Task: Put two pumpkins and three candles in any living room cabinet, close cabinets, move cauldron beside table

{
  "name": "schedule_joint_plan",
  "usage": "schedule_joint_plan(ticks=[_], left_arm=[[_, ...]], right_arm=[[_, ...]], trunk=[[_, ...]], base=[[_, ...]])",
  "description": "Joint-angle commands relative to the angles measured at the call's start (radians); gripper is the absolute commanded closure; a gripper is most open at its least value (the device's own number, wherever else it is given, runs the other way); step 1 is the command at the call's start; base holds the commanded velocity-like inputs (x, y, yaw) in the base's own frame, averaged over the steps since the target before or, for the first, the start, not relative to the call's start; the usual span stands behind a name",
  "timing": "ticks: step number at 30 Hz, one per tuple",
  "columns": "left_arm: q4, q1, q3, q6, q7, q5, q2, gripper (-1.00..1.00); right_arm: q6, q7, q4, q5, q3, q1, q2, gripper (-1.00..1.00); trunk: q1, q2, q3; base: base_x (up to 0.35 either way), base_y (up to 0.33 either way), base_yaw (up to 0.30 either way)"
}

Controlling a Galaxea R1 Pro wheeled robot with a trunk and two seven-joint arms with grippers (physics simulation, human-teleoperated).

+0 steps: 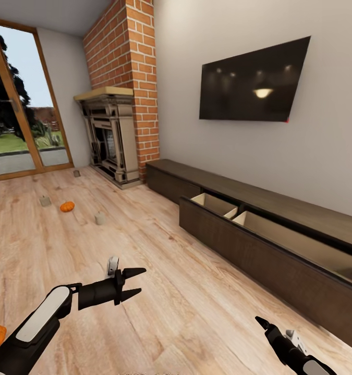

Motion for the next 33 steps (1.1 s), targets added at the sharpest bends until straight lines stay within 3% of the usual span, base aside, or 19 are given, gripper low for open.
schedule_joint_plan(ticks=[1, 12, 33], left_arm=[[0.001, -0.001, -0.002, 0.0, -0.011, -0.008, 0.001, -1.0], [0.002, -0.001, -0.002, 0.0, -0.011, -0.008, 0.001, -1.0], [0.008, -0.001, -0.002, 0.0, -0.01, -0.008, 0.001, -1.0]], right_arm=[[0.01, 0.003, 0.0, -0.003, -0.008, 0.0, 0.0, -1.0], [0.009, 0.003, 0.0, -0.002, -0.007, 0.0, 0.0, -1.0], [0.008, 0.001, -0.002, -0.002, -0.007, 0.0, 0.0, -1.0]], trunk=[[0.0, 0.0, -0.002], [0.0, 0.0, -0.016], [0.0, 0.0, -0.043]], base=[[0.0, -0.103, 0.175], [0.0, -0.096, 0.175], [0.001, -0.004, 0.175]])
